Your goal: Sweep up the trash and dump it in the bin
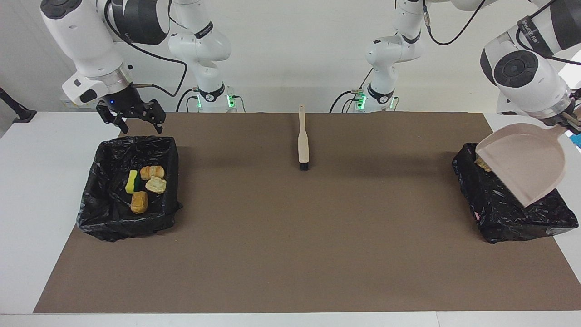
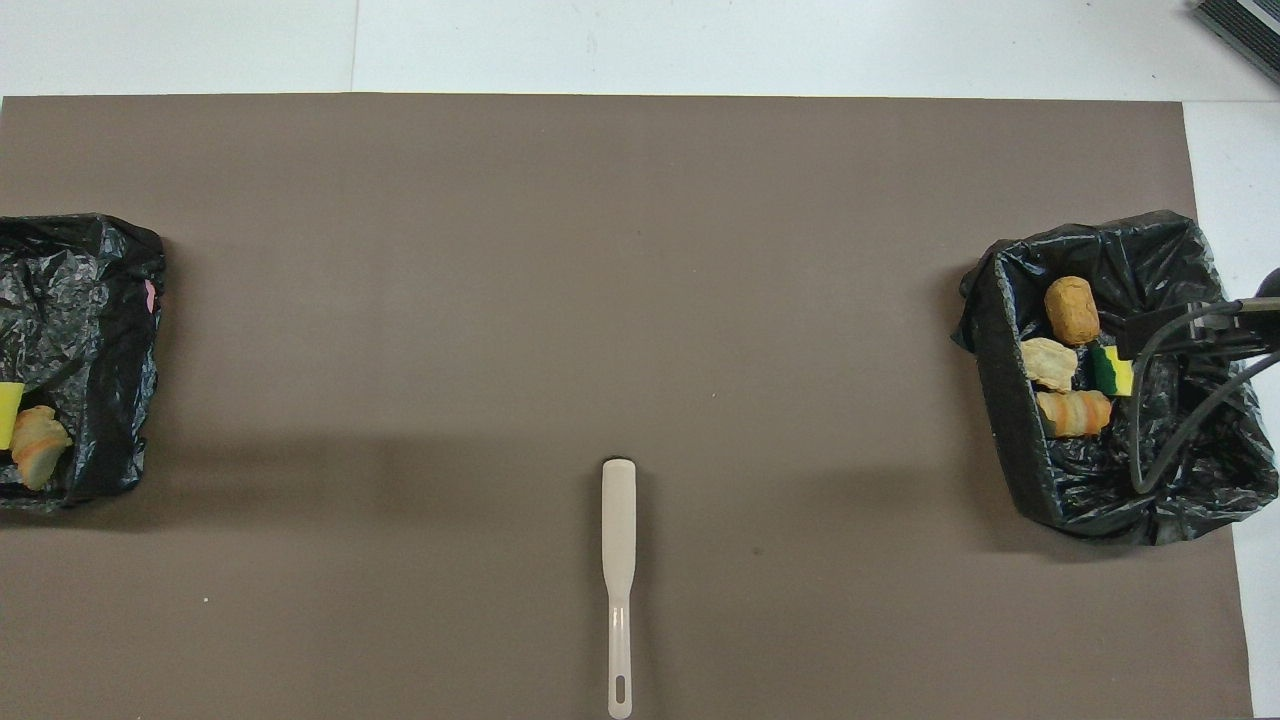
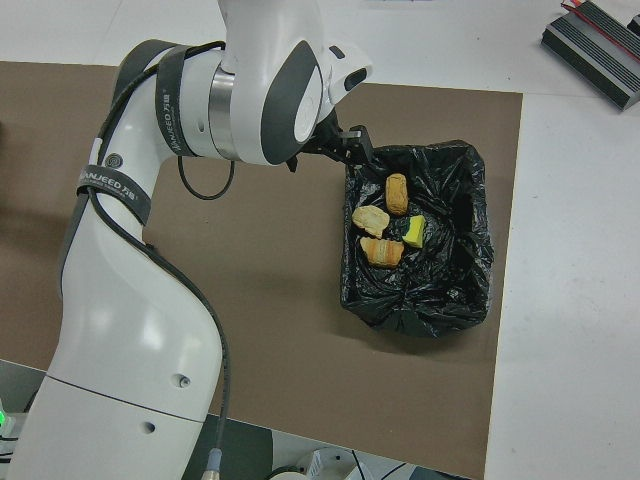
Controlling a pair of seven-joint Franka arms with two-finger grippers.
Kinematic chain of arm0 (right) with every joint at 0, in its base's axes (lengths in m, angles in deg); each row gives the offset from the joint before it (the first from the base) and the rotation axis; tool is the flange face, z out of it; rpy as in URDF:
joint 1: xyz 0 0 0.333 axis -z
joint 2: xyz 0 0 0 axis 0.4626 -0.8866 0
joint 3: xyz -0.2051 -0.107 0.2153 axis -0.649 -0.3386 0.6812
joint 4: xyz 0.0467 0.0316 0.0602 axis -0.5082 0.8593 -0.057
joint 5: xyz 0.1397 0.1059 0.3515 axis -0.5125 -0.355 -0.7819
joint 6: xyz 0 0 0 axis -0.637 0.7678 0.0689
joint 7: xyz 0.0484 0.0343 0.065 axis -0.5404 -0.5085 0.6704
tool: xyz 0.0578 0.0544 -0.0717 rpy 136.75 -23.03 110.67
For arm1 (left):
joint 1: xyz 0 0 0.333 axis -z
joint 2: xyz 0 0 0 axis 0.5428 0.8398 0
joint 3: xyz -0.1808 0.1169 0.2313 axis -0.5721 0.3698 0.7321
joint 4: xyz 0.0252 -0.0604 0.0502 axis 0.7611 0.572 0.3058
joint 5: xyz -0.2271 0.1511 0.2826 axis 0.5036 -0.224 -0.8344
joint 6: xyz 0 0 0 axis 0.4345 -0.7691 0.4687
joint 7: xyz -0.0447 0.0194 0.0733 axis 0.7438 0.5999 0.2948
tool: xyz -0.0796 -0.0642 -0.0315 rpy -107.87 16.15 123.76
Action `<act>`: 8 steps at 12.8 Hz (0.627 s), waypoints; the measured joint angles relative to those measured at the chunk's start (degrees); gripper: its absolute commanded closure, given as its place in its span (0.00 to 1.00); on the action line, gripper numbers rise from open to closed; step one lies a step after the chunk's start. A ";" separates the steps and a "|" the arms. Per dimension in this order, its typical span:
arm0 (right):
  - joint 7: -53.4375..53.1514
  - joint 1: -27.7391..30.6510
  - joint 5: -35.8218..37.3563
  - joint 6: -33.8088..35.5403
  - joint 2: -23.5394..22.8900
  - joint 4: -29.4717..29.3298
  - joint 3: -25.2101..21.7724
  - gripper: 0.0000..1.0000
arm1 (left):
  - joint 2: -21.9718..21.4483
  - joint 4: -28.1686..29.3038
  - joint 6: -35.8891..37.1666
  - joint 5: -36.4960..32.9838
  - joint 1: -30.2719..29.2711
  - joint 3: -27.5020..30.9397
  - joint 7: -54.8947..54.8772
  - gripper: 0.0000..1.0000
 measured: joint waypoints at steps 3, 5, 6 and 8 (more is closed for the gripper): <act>-0.02 0.02 -0.05 0.00 0.00 0.05 0.05 0.00 | 2.37 -1.94 0.42 15.41 3.47 -0.18 10.95 1.00; -0.02 0.02 -0.06 0.00 0.00 0.05 0.05 0.00 | 3.13 -1.93 0.40 23.20 6.98 -0.30 22.11 1.00; -0.02 0.02 -0.06 0.00 0.00 0.06 0.05 0.00 | 3.65 -1.78 0.33 26.46 9.09 -0.41 28.54 1.00; -0.02 0.02 -0.07 -0.01 0.00 0.07 0.04 0.00 | 5.92 -1.45 -0.99 30.55 14.50 -0.52 43.94 1.00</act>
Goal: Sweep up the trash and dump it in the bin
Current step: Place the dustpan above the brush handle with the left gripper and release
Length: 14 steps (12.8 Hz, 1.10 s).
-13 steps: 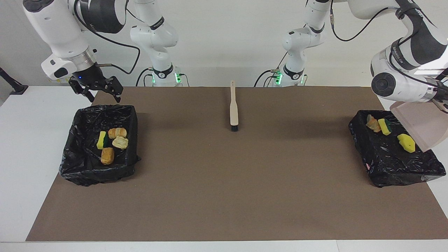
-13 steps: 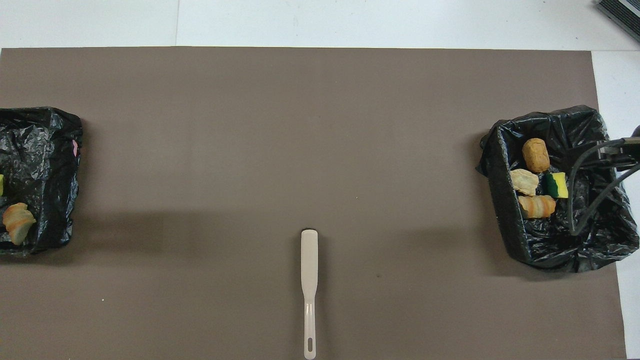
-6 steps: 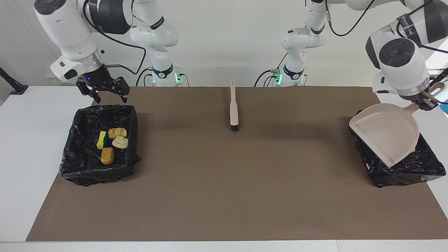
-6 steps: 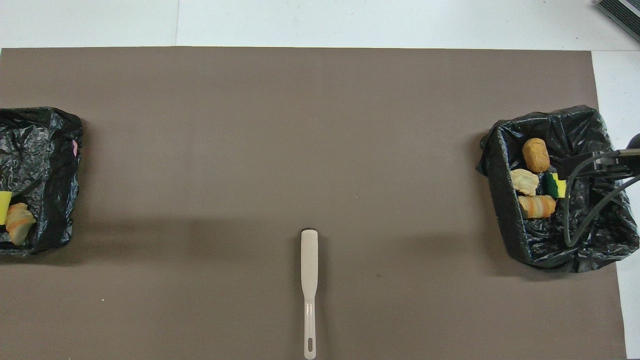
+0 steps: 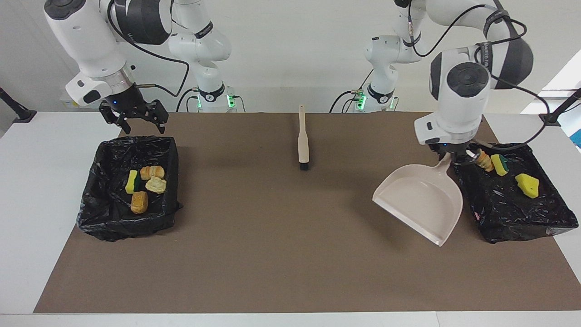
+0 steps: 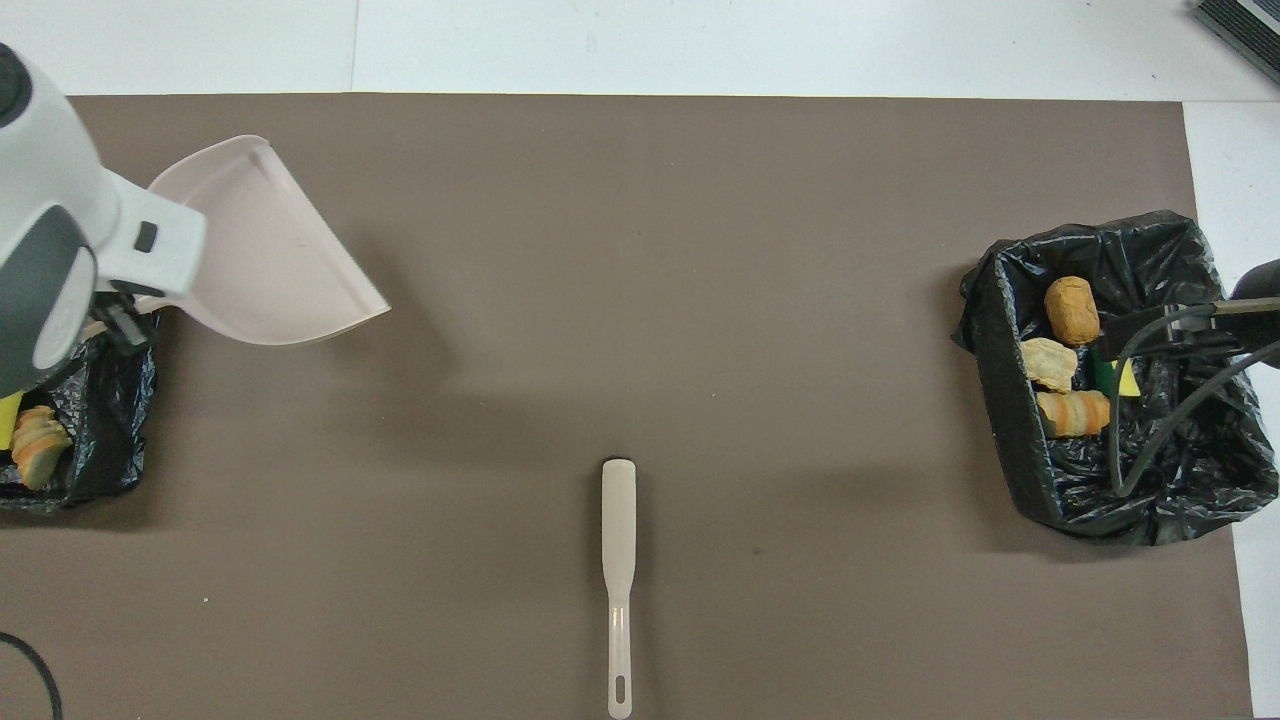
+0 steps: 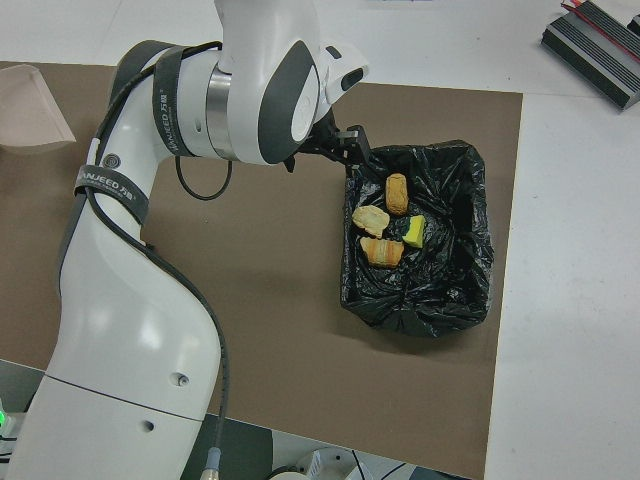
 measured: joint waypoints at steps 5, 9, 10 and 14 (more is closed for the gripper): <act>0.00 0.00 0.00 0.00 0.00 0.01 0.00 0.00 | 6.06 -0.02 -8.13 12.18 11.53 -0.10 31.28 1.00; 0.00 0.00 0.00 0.00 0.00 0.01 0.00 0.00 | 7.68 -0.04 -15.94 18.47 16.53 -0.09 47.79 1.00; 0.00 0.00 0.00 0.00 0.00 0.01 0.00 0.00 | 7.90 -0.03 -16.37 18.74 17.71 -0.08 49.79 1.00; 0.00 0.00 0.00 0.00 0.00 0.03 0.00 0.00 | 10.45 0.12 -19.34 18.83 21.73 -0.08 57.67 1.00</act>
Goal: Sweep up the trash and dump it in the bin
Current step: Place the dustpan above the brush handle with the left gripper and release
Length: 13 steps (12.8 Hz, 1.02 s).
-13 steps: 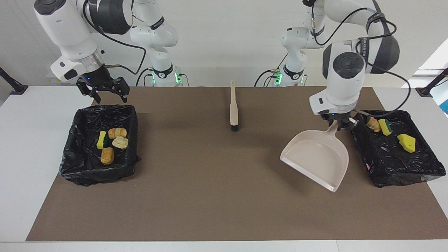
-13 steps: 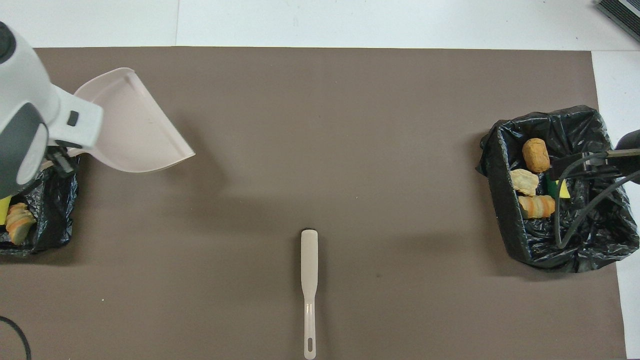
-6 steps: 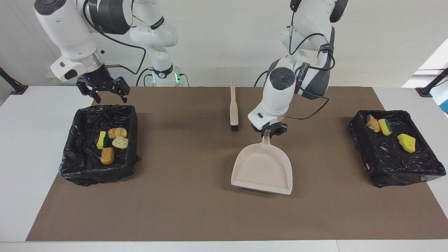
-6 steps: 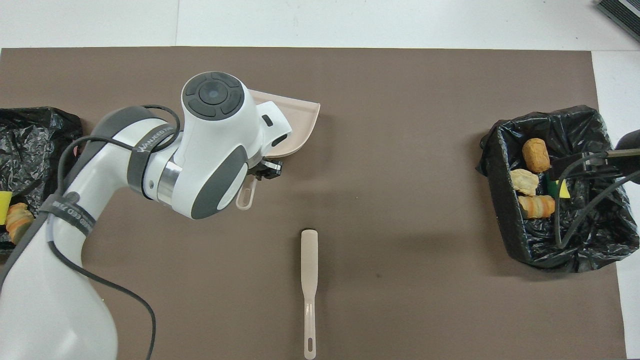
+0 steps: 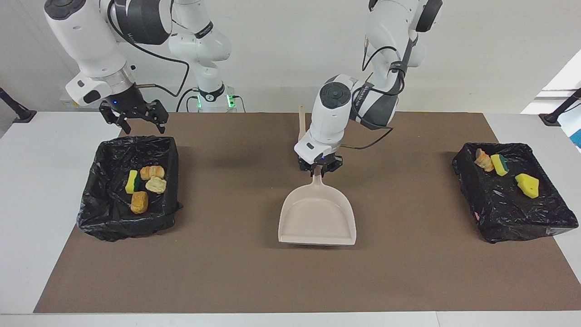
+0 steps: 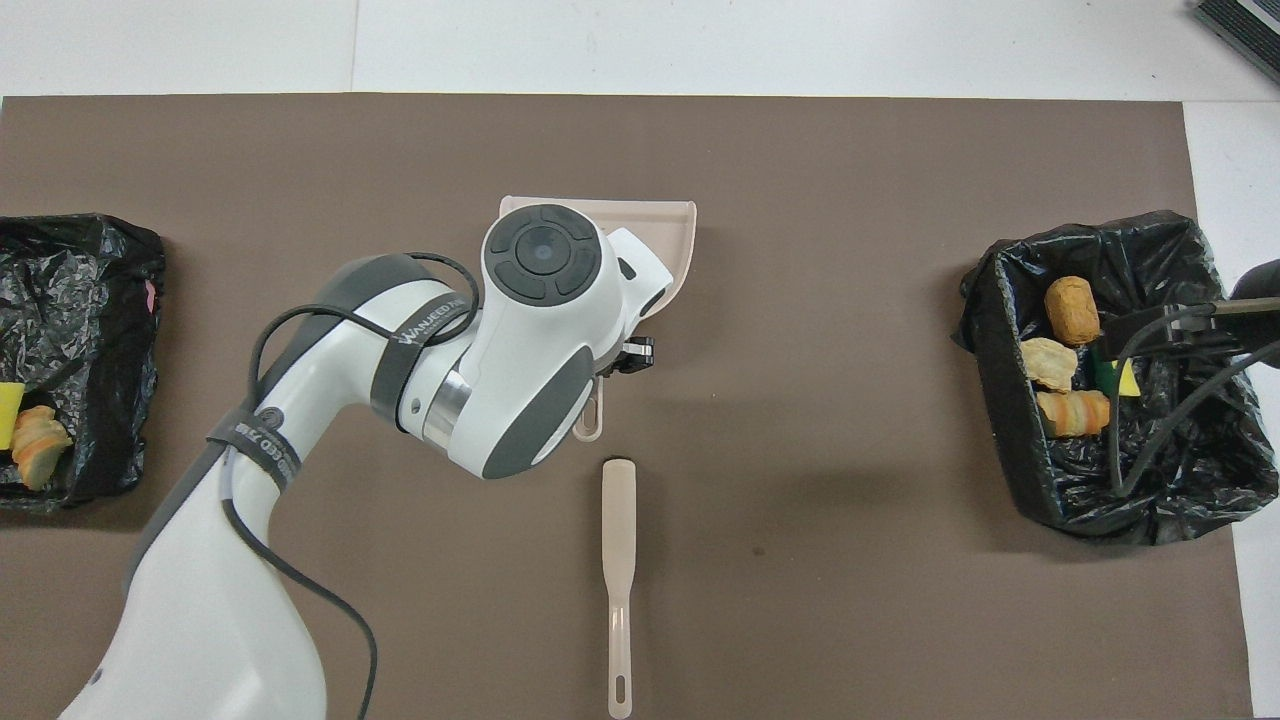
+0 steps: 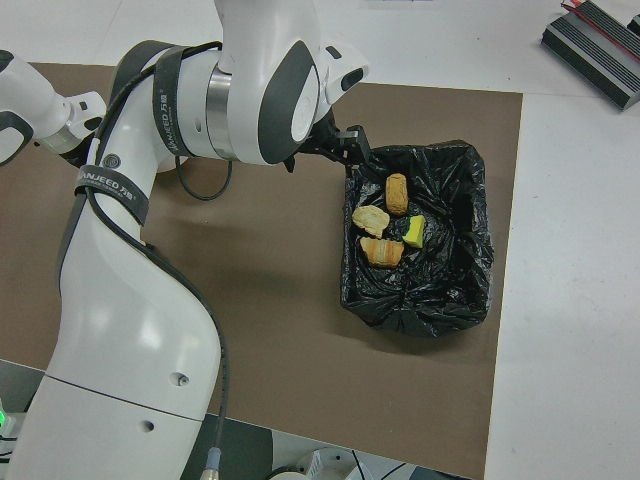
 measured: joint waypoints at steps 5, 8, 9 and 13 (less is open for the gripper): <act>0.00 0.00 0.00 0.00 0.00 0.00 0.00 0.00 | 3.78 -0.18 -2.63 0.00 1.53 0.27 2.51 0.00; 0.00 0.00 0.00 0.00 0.00 0.00 0.00 0.00 | 2.74 -0.79 -2.60 -0.02 1.22 1.17 2.51 0.00; 0.00 0.00 0.00 0.00 0.00 0.00 0.00 0.00 | 1.52 -1.07 -2.32 -0.03 0.61 1.72 2.52 0.00; 0.00 0.00 0.00 0.00 0.00 0.00 0.00 0.00 | -6.44 -1.47 2.08 -0.07 -6.71 2.18 -3.65 0.00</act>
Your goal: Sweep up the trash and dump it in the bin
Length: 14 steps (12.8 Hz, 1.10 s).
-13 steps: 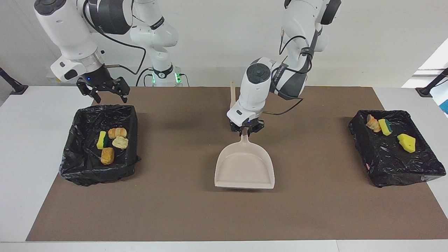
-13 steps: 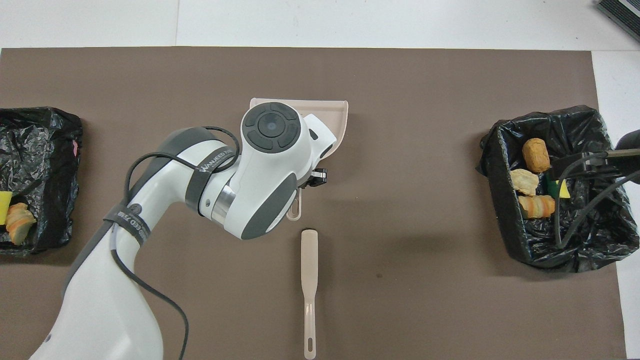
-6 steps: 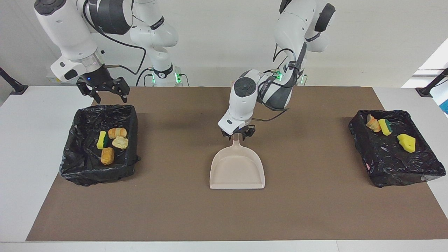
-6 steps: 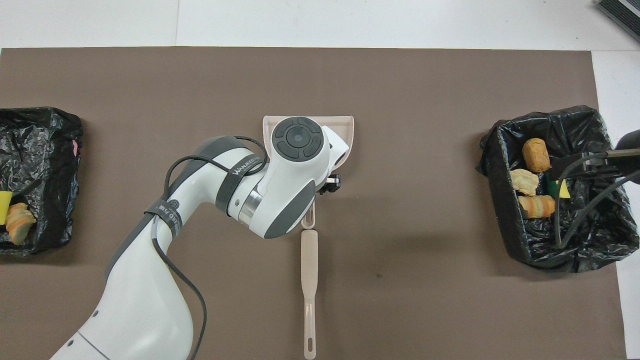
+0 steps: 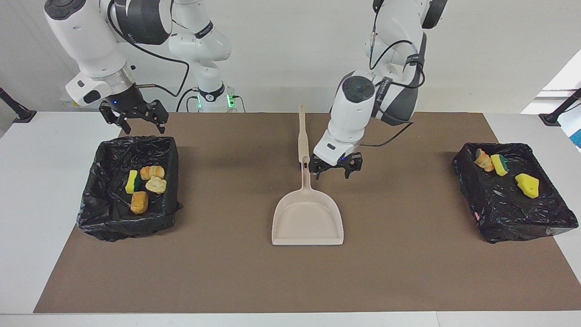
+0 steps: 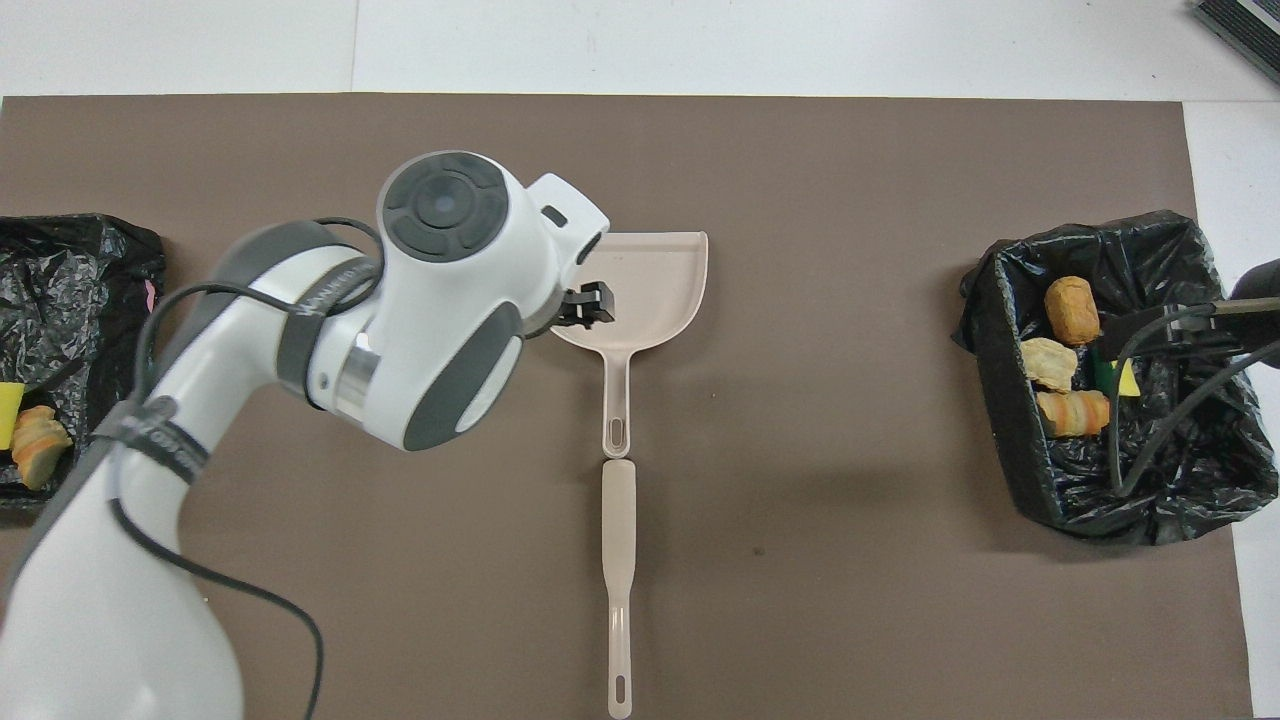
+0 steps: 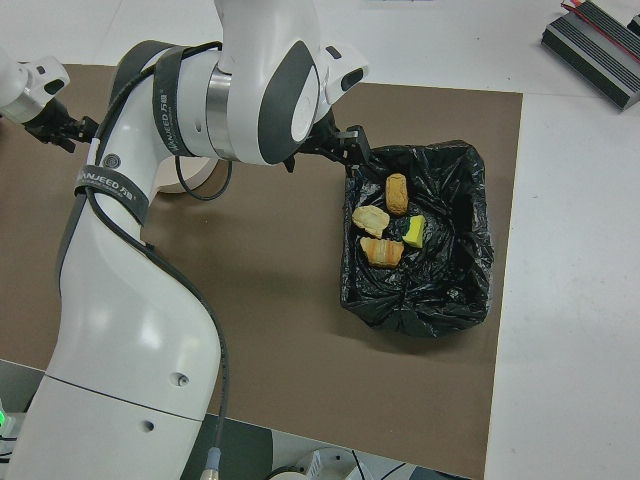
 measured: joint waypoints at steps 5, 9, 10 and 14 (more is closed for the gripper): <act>0.00 0.00 0.00 0.00 0.00 0.00 0.00 0.00 | -12.64 -0.20 11.50 0.00 -9.85 0.26 -14.80 0.00; 0.00 0.00 0.00 0.00 0.00 0.00 0.00 0.00 | -19.50 -0.50 19.47 0.11 -15.93 0.59 -22.35 0.00; 0.00 0.00 0.00 0.00 0.00 0.00 0.00 0.00 | -19.85 -1.33 21.95 0.23 -16.24 0.64 -22.56 0.00; 0.00 0.00 0.00 0.00 0.00 0.00 0.00 0.00 | -19.55 -4.72 27.44 0.98 -16.27 0.82 -22.56 0.00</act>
